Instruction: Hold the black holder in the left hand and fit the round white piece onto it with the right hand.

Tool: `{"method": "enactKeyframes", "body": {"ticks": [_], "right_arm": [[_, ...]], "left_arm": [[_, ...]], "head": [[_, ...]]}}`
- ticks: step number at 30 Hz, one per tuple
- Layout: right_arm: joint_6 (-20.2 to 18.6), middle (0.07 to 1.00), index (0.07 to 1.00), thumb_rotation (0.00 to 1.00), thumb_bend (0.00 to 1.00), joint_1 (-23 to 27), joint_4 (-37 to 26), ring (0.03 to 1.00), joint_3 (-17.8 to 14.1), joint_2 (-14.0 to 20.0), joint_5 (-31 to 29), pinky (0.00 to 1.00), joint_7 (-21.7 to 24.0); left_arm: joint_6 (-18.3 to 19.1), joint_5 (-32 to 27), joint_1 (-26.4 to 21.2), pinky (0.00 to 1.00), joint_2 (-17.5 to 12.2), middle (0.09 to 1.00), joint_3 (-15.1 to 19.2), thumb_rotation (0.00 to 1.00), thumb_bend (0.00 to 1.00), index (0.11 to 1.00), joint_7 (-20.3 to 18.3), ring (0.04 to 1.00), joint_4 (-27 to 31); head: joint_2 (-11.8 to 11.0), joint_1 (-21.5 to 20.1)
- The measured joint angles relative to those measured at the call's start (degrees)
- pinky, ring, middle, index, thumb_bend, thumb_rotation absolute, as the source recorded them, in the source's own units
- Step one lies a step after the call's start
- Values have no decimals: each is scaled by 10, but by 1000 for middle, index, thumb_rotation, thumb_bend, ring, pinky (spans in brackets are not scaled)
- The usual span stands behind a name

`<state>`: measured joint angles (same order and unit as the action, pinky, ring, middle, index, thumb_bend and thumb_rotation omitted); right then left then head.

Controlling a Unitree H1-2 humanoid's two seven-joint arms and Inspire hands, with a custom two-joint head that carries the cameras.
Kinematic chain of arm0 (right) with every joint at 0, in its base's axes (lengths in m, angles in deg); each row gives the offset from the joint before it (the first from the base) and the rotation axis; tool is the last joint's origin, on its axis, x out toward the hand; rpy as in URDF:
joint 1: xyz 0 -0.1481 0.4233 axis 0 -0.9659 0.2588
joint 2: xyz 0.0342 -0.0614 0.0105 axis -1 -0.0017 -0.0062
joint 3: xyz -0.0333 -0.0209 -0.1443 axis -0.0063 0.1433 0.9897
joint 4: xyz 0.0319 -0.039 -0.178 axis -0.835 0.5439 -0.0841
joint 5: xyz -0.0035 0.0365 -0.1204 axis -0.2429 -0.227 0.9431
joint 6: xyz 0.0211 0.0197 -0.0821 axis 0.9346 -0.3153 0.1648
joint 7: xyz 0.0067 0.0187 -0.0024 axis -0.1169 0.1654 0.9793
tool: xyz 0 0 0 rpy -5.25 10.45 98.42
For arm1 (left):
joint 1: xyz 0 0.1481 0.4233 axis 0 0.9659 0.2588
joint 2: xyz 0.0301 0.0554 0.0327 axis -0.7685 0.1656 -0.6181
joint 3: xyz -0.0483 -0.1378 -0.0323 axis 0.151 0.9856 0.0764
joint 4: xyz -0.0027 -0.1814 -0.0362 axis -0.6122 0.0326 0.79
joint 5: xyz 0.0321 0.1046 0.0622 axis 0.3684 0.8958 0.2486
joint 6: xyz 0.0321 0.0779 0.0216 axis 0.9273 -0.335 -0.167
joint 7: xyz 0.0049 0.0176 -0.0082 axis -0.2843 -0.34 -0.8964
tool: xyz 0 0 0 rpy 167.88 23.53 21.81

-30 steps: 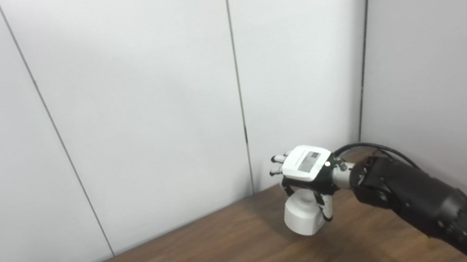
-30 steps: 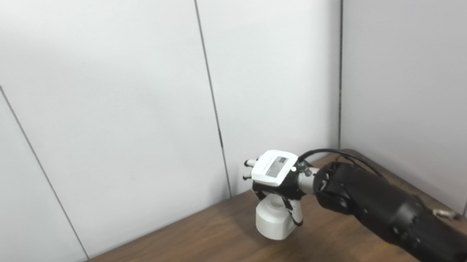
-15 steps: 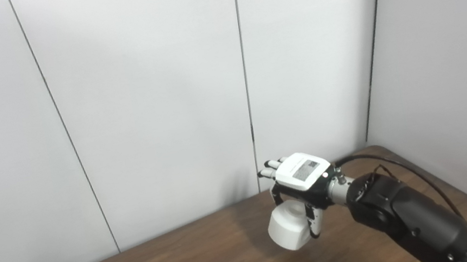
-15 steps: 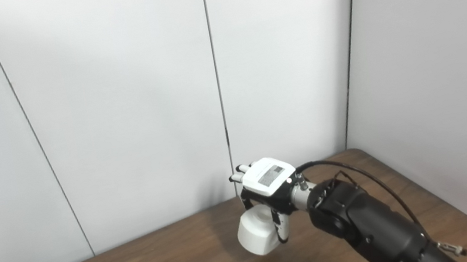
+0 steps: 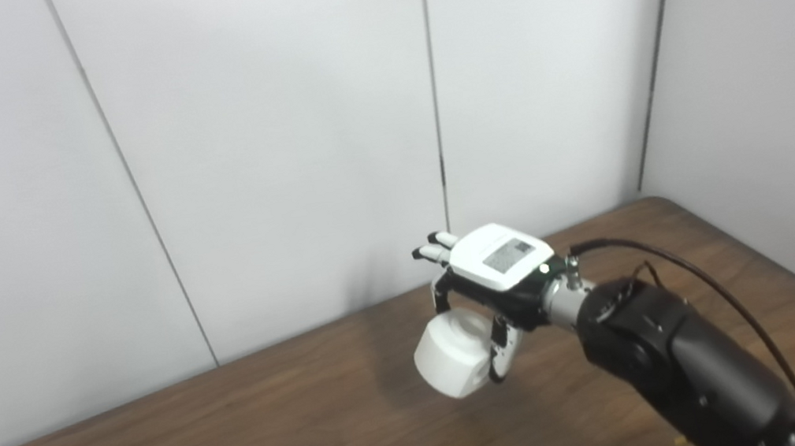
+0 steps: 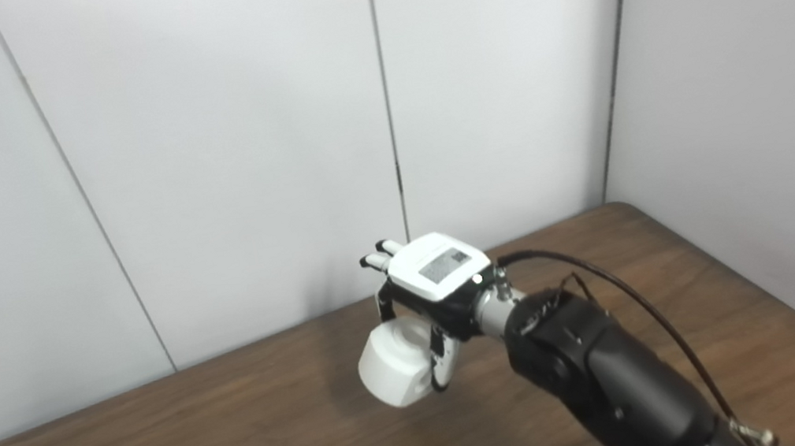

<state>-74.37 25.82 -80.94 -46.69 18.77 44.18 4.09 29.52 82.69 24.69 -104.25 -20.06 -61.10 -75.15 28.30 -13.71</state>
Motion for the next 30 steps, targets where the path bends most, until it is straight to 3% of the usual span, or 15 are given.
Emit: {"method": "enactKeyframes", "body": {"ticks": [9, 13, 20, 30], "right_arm": [[-56, 1000, 482, 137, 512, -33, -33, 1000, -12, -86, 4, 917, -13], [-81, 1000, 481, 136, 513, -35, -61, 1000, -12, -109, 27, 869, -9], [-120, 988, 481, 131, 515, -33, -112, 1000, -3, -136, 86, 772, 68], [-120, 991, 478, 133, 516, -21, -157, 1000, 0, -179, 107, 742, 146]], "left_arm": [[0, 20, -2, 1000, -2, 942, 5, 46, 515, 480, 18, 974, 0], [9, 20, -2, 1000, -2, 950, 7, 46, 515, 481, 11, 979, 12], [36, 22, -13, 1000, 1, 957, 6, 47, 515, 480, -10, 979, 27], [77, 28, -25, 1000, 10, 970, 3, 48, 515, 481, -33, 989, 54]], "head": [[20, 13], [29, 26], [54, 55], [83, 105]]}}
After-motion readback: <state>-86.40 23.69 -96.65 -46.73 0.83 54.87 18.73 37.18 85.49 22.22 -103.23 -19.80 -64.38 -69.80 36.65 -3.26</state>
